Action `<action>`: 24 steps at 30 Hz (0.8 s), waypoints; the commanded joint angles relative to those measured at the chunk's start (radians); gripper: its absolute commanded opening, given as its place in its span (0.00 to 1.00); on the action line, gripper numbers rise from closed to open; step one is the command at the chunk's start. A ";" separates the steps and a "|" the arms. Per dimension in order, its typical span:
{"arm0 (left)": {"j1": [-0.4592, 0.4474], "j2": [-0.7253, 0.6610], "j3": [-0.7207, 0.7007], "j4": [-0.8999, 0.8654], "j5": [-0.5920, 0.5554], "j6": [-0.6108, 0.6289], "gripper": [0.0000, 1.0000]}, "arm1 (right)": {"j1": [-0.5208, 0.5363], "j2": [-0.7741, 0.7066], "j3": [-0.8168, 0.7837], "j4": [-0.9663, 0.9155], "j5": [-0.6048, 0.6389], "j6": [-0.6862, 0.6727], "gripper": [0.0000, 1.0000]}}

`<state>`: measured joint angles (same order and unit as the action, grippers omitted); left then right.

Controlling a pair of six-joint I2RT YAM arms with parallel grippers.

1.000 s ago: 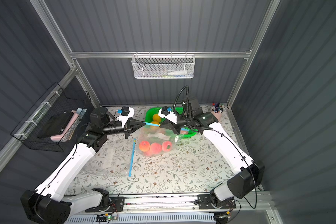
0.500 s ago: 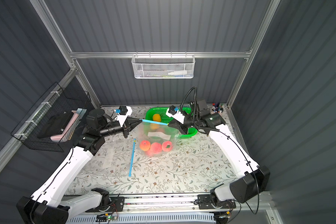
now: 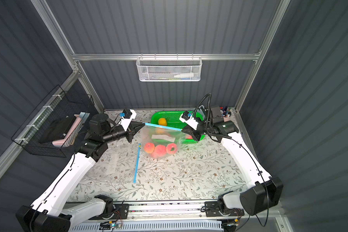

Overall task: Place the peach in a zip-top bag and seal the zipper
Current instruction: Zip the zipper on the zipper food storage bag.

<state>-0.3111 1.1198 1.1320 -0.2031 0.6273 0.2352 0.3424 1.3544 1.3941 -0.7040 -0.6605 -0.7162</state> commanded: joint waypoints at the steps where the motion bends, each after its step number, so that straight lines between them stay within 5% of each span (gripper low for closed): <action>1: 0.027 -0.025 0.028 0.006 -0.077 0.001 0.00 | -0.043 -0.028 -0.022 -0.046 0.097 0.006 0.06; 24: 0.027 0.029 0.020 0.052 0.040 -0.030 0.00 | -0.105 -0.131 -0.127 0.034 0.114 0.026 0.10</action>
<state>-0.3111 1.1511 1.1320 -0.1814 0.6586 0.2169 0.2630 1.2289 1.2690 -0.6456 -0.5892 -0.6960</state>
